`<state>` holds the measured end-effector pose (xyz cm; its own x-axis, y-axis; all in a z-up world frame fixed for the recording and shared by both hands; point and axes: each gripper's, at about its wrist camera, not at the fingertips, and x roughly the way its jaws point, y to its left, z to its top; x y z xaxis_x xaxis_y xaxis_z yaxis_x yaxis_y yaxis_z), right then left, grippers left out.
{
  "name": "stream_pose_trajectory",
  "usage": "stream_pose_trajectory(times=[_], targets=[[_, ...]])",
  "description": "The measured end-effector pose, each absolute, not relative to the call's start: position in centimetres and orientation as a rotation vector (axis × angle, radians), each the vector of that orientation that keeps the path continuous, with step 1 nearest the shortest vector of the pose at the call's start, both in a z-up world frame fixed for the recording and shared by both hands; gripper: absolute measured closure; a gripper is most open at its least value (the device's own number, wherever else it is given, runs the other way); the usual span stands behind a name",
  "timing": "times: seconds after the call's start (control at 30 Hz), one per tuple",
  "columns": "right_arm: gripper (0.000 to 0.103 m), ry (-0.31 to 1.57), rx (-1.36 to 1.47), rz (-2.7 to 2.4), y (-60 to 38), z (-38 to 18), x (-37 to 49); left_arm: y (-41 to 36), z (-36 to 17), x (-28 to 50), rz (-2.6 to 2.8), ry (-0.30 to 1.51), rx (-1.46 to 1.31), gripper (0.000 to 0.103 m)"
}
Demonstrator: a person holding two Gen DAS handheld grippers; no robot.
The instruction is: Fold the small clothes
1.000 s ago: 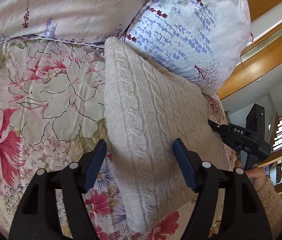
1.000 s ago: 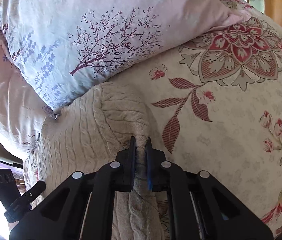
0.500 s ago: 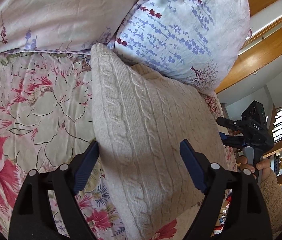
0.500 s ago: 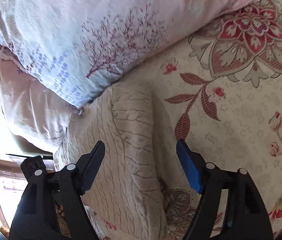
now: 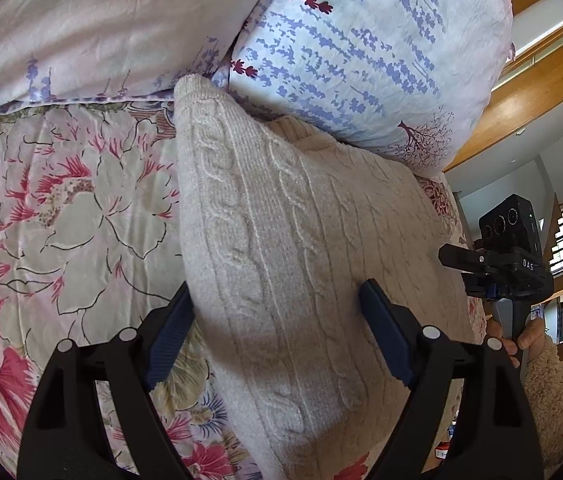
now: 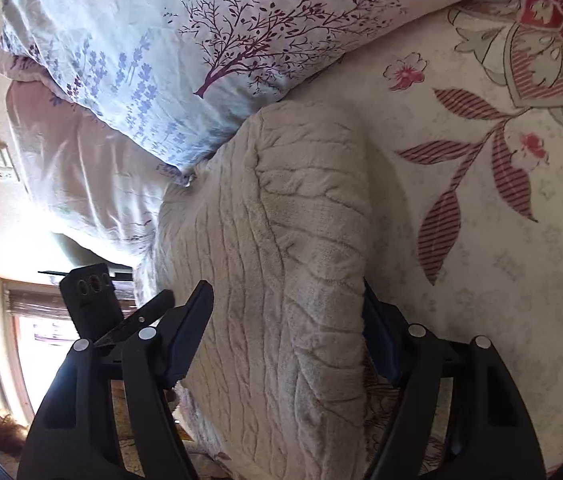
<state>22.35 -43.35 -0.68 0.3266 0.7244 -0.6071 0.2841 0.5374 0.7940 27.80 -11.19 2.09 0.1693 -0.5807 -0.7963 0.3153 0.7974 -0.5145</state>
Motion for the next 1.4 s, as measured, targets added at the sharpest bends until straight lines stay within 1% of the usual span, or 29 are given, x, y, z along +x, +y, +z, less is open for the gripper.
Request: stream_pose_trajectory(times=[0.03, 0.07, 0.13, 0.2, 0.3, 0.33, 0.37, 0.4, 0.43, 0.47, 0.53, 0.6, 0.7, 0.8, 1.0, 1.1, 1.13, 1.17, 1.2, 1.23, 1.27, 1.33, 1.4], targets=[[0.031, 1.239, 1.046, 0.374, -43.4, -1.0, 22.2, -11.5, 2.1, 27.9, -0.647, 1.248, -0.245, 0.02], [0.035, 1.233, 1.069, 0.383, -43.6, -1.2, 22.0, -11.7, 2.0, 28.0, -0.646, 1.248, -0.237, 0.02], [0.037, 1.213, 1.111, 0.394, -43.7, -1.7, 21.6, -12.1, 1.9, 28.1, -0.646, 1.248, -0.227, 0.019], [0.048, 1.207, 1.141, 0.401, -43.7, -1.9, 21.4, -12.6, 1.8, 28.2, -0.643, 1.247, -0.217, 0.018], [0.049, 1.204, 1.148, 0.407, -43.2, -2.1, 21.2, -13.2, 1.8, 28.2, -0.636, 1.248, -0.224, 0.019], [0.05, 1.199, 1.155, 0.41, -43.4, -2.0, 21.1, -13.2, 1.8, 28.2, -0.633, 1.249, -0.235, 0.022], [0.057, 1.195, 1.16, 0.412, -43.2, -2.0, 20.9, -13.2, 1.8, 28.3, -0.63, 1.251, -0.25, 0.024], [0.063, 1.19, 1.166, 0.415, -43.2, -2.0, 20.6, -13.3, 1.7, 28.4, -0.627, 1.252, -0.263, 0.03], [0.064, 1.181, 1.174, 0.417, -42.9, -2.0, 20.5, -12.7, 1.7, 28.3, -0.622, 1.248, -0.283, 0.038], [0.066, 1.163, 1.178, 0.415, -42.7, -1.8, 20.4, -12.5, 1.8, 28.4, -0.619, 1.242, -0.302, 0.042], [0.067, 1.127, 1.19, 0.41, -42.6, -1.4, 20.0, -11.8, 2.1, 28.5, -0.619, 1.231, -0.343, 0.058], [0.068, 1.1, 1.195, 0.408, -42.5, -0.8, 19.9, -11.6, 2.5, 28.5, -0.625, 1.225, -0.373, 0.064], [0.069, 1.062, 1.187, 0.419, -41.8, 0.6, 20.1, -11.3, 3.6, 28.0, -0.641, 1.21, -0.378, 0.066], [0.07, 1.041, 1.178, 0.447, -40.6, 1.9, 20.5, -9.9, 5.2, 27.6, -0.657, 1.186, -0.394, 0.067], [0.07, 1.029, 1.143, 0.541, -35.8, 3.5, 21.2, -3.5, 7.9, 26.7, -0.671, 1.175, -0.411, 0.066], [0.07, 1.076, 1.061, 0.553, -32.2, 3.1, 21.5, -0.9, 7.2, 26.0, -0.62, 1.2, -0.348, 0.065], [0.071, 1.105, 1.023, 0.538, -31.1, 2.7, 21.6, -0.2, 6.1, 25.9, -0.574, 1.226, -0.336, 0.064], [0.071, 1.132, 0.991, 0.519, -30.2, 2.2, 21.8, 0.4, 5.0, 25.8, -0.523, 1.251, -0.324, 0.063], [0.071, 1.156, 0.962, 0.493, -29.6, 1.6, 21.8, 0.9, 3.6, 25.7, -0.485, 1.27, -0.334, 0.058], [0.071, 1.162, 0.955, 0.461, -29.3, 1.0, 21.8, 1.4, 2.8, 25.7, -0.477, 1.261, -0.368, 0.053], [0.07, 1.159, 0.978, 0.451, -29.4, 0.6, 21.8, 1.8, 2.4, 25.5, -0.471, 1.243, -0.41, 0.051], [0.068, 1.164, 0.98, 0.435, -29.5, 0.6, 21.9, 1.6, 2.2, 25.3, -0.446, 1.222, -0.425, 0.044], [0.064, 1.177, 0.922, 0.431, -29.6, 1.1, 21.9, 0.6, 2.8, 24.8, -0.424, 1.192, -0.368, 0.043]])
